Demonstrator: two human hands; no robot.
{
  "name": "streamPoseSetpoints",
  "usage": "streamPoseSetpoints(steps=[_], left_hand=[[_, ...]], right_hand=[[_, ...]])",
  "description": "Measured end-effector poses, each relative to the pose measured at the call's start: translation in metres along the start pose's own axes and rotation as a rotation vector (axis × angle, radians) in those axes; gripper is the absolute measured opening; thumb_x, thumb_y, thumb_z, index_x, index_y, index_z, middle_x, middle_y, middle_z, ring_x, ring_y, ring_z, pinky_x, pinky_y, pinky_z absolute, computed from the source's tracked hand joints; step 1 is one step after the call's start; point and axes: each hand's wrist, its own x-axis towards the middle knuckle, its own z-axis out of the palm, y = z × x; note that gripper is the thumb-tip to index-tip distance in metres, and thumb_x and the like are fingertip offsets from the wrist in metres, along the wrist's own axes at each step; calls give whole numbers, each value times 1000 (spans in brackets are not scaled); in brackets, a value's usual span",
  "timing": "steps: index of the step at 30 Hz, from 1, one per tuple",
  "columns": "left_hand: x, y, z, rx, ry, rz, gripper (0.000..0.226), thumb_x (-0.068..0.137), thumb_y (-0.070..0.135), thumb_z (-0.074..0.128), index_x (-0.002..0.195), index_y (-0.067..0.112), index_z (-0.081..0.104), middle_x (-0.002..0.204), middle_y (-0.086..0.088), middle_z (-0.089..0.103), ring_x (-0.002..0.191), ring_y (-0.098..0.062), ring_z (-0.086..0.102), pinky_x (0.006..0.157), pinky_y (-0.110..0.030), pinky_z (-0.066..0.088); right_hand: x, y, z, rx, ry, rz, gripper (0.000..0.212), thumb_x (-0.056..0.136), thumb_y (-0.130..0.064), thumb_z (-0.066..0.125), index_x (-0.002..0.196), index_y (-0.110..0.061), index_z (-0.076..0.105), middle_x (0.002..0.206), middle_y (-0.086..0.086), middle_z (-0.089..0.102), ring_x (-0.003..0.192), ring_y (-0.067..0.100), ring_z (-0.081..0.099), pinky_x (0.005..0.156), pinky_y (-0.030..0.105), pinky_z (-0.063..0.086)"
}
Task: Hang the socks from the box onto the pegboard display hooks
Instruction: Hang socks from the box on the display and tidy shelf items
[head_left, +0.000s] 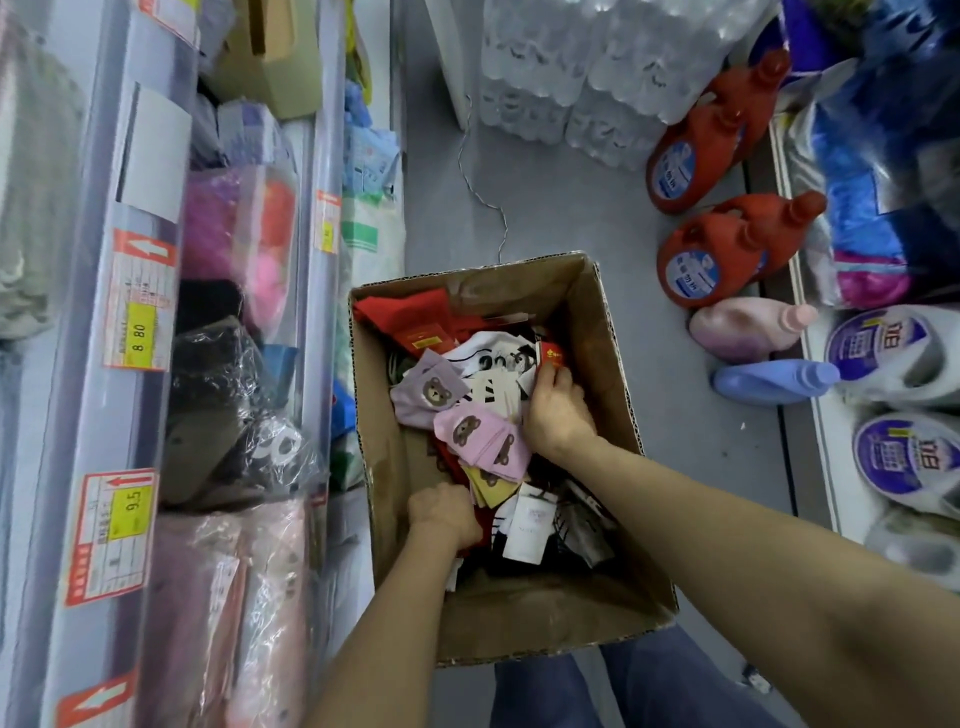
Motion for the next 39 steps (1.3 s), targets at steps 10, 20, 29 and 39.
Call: streamPoseSetpoints(steps=[10,20,29,39], left_hand=[[-115,-8,-49,-317,116,-97,38,80,39,75,112,23,62,112,0,66,103,-22,63,80,-31,49],[-149,-25,-52,-1381,367,96,33,76,20,84,101,24,63,99,-2,73,86,-21,72,77,-45,61],[-99,36,-18,-1319,573,102,43,90,27,68,127,40,50,121,5,62,106,-13,61,91,-37,55],[-120,15,-19,-1195,-75,551,48,87,3,64,120,37,66,130,7,61,115,-7,60,100,-28,50]], right_hand=[[26,3,10,99,139,120,54,100,-13,37,150,-7,18,124,23,59,108,40,62,85,45,51],[-21,-8,-41,421,372,-115,53,93,-11,46,144,-16,34,117,20,63,103,43,61,83,45,47],[-37,5,-28,266,222,-186,52,99,-24,50,145,-4,37,141,21,47,125,40,46,102,43,38],[-61,19,-60,1214,-755,196,36,84,-20,68,108,7,66,98,22,73,62,22,68,50,28,57]])
